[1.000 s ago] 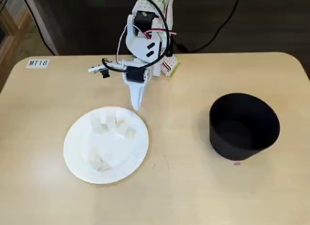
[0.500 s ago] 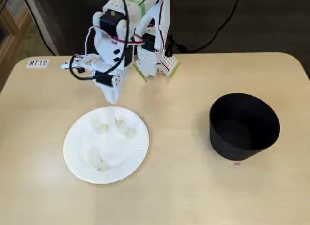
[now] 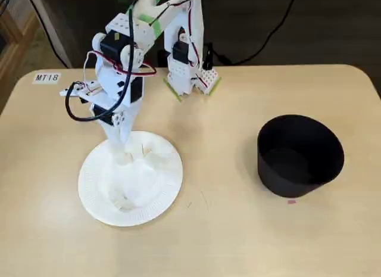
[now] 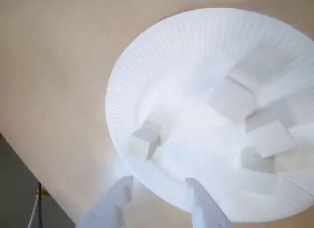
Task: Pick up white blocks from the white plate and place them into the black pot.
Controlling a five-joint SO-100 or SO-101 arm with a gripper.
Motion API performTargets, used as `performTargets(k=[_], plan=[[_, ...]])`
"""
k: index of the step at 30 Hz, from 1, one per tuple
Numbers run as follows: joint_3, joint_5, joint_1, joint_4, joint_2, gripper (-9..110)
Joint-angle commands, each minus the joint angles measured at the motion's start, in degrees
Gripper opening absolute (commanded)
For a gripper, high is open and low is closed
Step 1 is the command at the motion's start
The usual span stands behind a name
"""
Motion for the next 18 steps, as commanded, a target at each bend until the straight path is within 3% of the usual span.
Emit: performTargets(k=[1, 11, 18], plan=[[-6.24, 3.87, -1.67, 0.00, -2.90, 21], [-33.31, 8.09, -3.25, 16.26, -25.58, 27], [-42.71, 8.88, -4.22, 17.93, -33.84, 29]])
